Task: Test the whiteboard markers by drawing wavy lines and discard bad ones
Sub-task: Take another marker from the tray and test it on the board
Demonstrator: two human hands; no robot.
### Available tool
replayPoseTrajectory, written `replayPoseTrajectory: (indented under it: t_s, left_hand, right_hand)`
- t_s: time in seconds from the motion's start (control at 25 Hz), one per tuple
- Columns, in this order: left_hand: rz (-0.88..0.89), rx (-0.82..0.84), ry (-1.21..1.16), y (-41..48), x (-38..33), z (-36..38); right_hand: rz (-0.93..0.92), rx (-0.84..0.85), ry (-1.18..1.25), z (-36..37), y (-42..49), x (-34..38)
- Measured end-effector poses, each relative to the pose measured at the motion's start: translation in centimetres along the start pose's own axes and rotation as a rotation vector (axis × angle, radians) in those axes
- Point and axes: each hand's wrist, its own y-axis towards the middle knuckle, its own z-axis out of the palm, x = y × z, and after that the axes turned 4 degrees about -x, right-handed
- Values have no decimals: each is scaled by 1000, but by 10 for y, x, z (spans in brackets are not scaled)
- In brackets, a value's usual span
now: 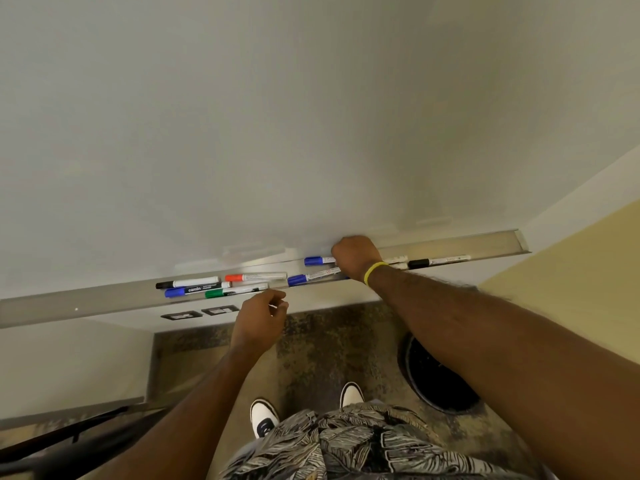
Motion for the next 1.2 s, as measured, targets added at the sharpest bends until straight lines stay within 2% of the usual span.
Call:
replayPoseTrajectory:
  t_s: [0.16, 0.32, 0.48, 0.56, 0.72, 0.92, 1.0, 1.2]
  left_hand:
    - [-3, -11, -10, -2, 5, -4]
    - [2, -68, -103, 3, -2, -9]
    - [-187, -121, -611, 8, -25, -12]
    - [-172, -110, -706, 4, -33, -14]
    - [-129, -89, -652, -10, -34, -13]
    - [-77, 29, -598, -31, -34, -3]
    - [-96, 30, -623, -34, -33, -3]
    - [-70, 4, -561, -34, -38, -6]
  right_hand:
    - [-46, -27, -11, -1, -3, -2]
    - [-54, -165, 79, -19, -13, 6]
    - [-21, -322, 313, -26, -48, 40]
    - [15, -340, 444, -22, -68, 59]
    - [146, -353, 683, -8, -98, 87]
    - [196, -282, 1168, 5, -118, 107]
    - [228, -299, 1162, 7, -125, 116]
    - [314, -387, 974, 6, -133, 124]
